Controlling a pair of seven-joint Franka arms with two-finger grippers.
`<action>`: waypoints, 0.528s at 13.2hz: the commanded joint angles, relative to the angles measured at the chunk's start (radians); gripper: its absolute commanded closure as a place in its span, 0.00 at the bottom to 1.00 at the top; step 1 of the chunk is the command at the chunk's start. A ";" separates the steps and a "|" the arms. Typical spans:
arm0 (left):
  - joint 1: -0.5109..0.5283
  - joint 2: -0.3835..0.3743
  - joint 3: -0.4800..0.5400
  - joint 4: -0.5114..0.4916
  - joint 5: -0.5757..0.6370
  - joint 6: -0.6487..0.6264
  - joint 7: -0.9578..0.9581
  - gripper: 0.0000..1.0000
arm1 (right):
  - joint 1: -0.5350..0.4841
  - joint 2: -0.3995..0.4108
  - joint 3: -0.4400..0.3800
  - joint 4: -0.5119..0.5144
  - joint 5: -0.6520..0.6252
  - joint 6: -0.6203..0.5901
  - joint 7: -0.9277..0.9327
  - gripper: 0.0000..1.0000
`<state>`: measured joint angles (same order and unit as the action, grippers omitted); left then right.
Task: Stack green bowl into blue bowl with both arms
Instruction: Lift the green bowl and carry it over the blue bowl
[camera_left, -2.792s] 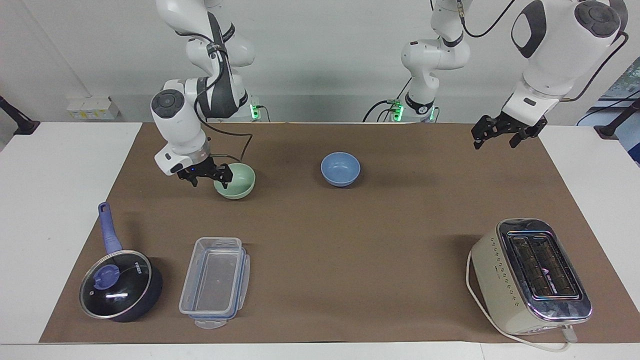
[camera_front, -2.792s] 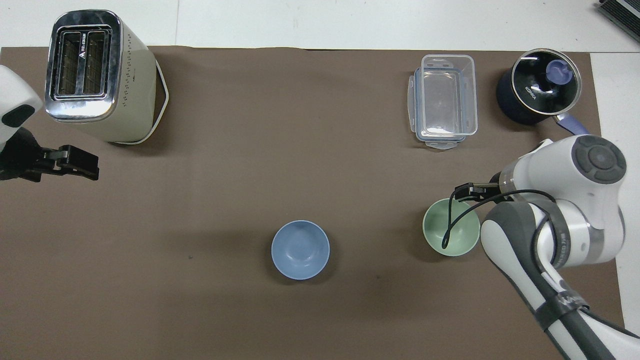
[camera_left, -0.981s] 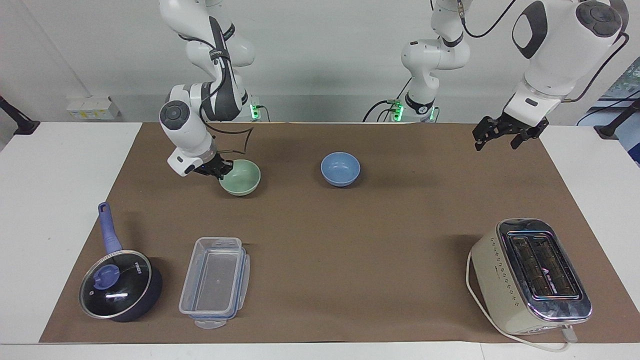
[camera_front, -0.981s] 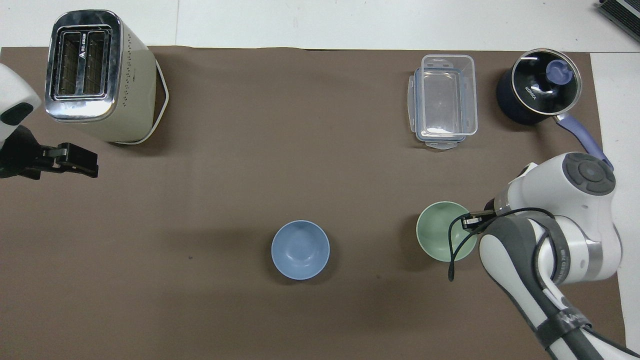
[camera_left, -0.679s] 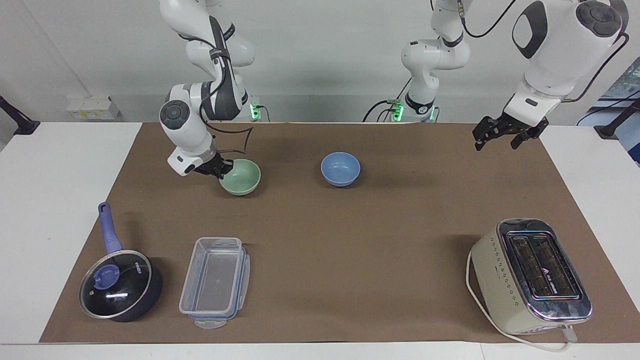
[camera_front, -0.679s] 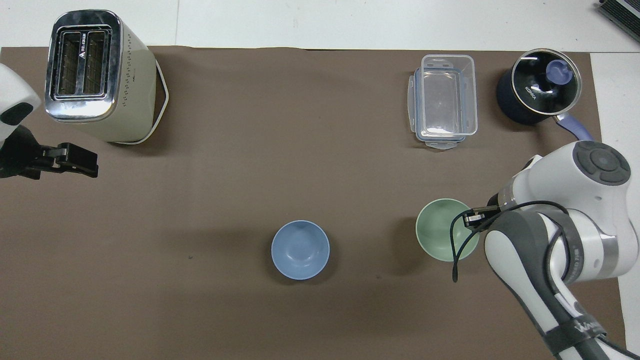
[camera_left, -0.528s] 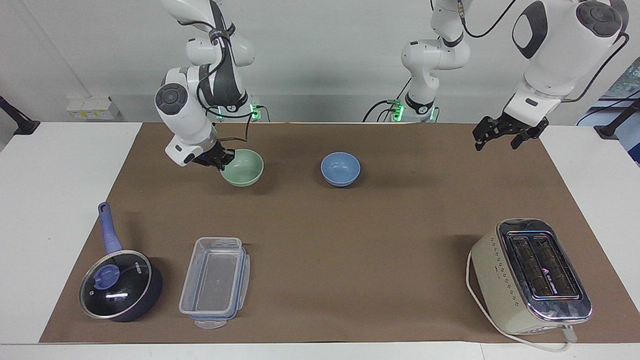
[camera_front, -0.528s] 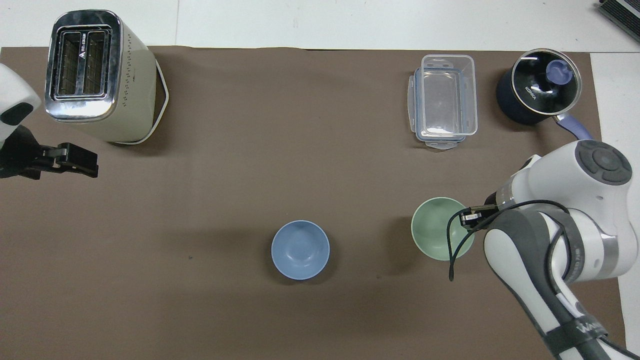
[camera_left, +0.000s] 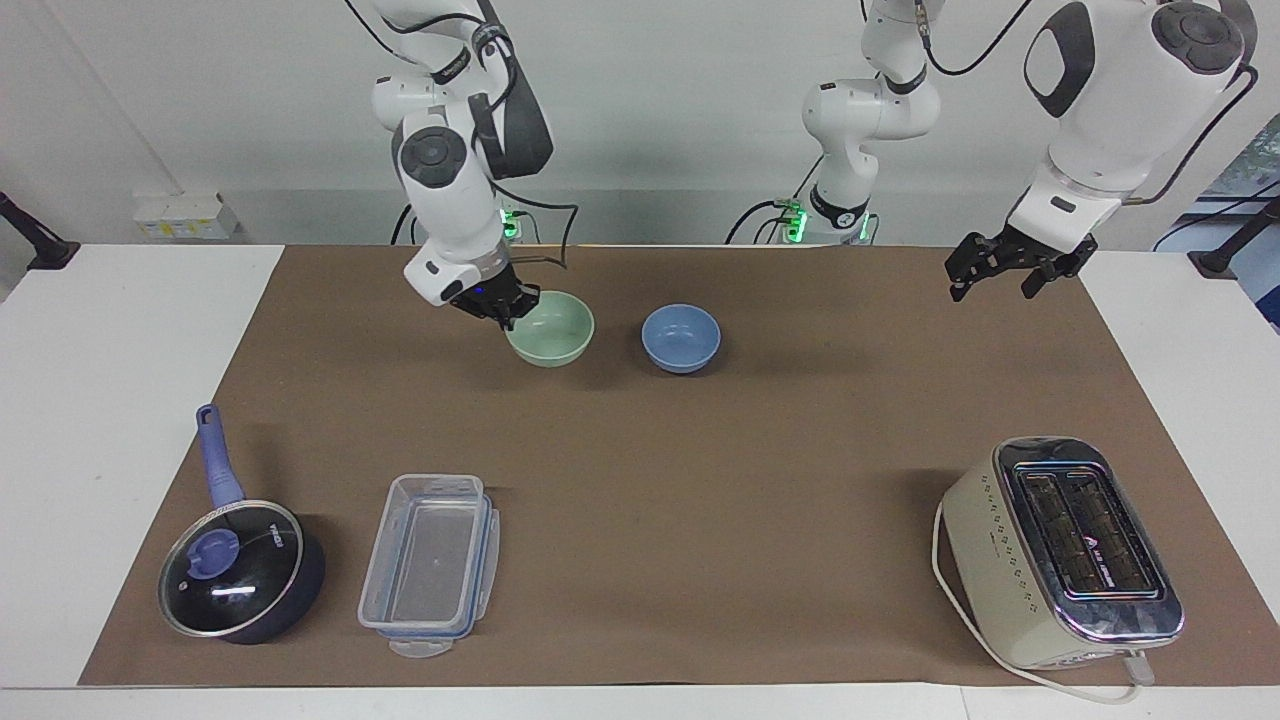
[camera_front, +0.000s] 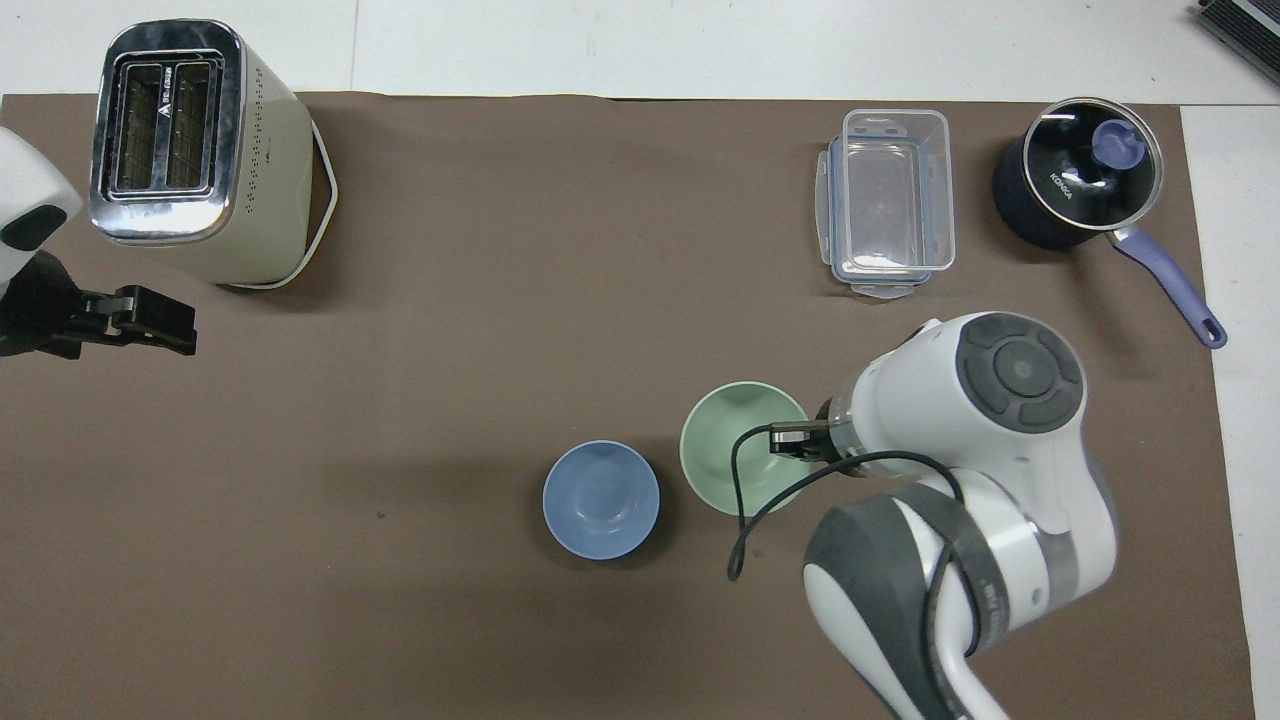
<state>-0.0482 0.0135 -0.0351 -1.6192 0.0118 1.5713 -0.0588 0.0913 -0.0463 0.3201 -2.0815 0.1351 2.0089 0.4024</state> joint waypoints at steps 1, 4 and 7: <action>0.007 0.005 -0.003 0.007 0.002 0.004 -0.004 0.00 | 0.074 0.023 0.000 0.004 0.064 0.095 0.065 0.99; 0.007 0.003 -0.003 0.007 0.002 0.004 -0.004 0.00 | 0.181 0.071 0.000 -0.009 0.092 0.175 0.140 0.98; 0.007 0.003 -0.003 0.007 0.002 0.004 -0.004 0.00 | 0.186 0.085 0.000 -0.066 0.092 0.186 0.128 0.97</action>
<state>-0.0482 0.0136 -0.0351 -1.6192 0.0118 1.5715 -0.0588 0.2907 0.0438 0.3229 -2.1130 0.2002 2.1725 0.5420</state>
